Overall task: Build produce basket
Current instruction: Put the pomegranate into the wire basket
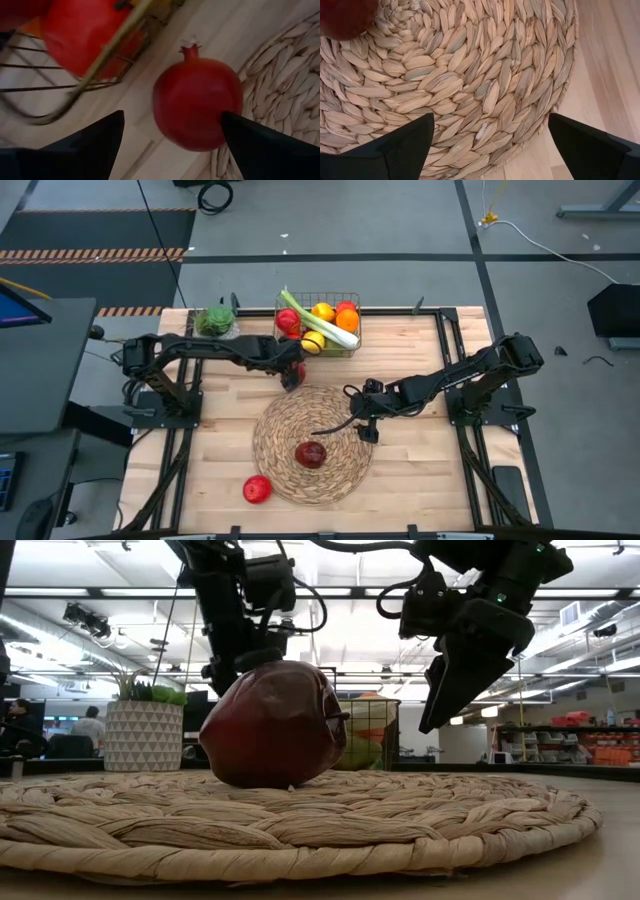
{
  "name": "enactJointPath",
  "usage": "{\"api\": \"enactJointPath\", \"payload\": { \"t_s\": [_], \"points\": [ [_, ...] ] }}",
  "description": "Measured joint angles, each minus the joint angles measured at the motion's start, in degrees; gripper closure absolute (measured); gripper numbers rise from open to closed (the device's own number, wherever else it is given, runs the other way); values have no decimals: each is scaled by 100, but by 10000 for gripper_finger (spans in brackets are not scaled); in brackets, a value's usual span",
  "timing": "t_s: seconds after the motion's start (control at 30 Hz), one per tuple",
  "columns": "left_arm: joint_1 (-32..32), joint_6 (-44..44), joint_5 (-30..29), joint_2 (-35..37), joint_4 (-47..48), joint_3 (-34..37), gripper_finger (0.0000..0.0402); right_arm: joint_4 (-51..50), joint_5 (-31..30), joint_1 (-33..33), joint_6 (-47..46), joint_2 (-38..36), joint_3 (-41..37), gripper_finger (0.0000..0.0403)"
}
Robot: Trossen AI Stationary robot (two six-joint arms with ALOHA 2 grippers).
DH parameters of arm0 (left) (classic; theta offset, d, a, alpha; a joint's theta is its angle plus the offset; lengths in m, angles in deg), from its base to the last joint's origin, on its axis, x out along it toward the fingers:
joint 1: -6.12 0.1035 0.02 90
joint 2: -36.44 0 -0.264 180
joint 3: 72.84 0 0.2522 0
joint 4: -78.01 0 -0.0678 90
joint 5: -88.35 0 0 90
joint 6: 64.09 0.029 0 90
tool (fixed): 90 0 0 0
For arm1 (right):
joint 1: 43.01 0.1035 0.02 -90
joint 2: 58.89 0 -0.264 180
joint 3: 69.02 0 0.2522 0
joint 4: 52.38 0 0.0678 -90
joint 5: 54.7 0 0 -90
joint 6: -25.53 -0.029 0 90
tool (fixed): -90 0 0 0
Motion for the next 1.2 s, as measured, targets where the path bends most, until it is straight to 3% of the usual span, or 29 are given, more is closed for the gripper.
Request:
{"api": "enactJointPath", "payload": {
  "t_s": [0.17,0.4,1.2],
  "points": [
    [22,31,26,0,-374,99,63,4,0,0,15,0,0,6],
    [24,6,501,-2,-667,97,63,-4,2,0,15,0,0,6],
    [66,-272,401,-637,-662,76,63,-11,-7,2,16,0,0,6]
  ]
}}
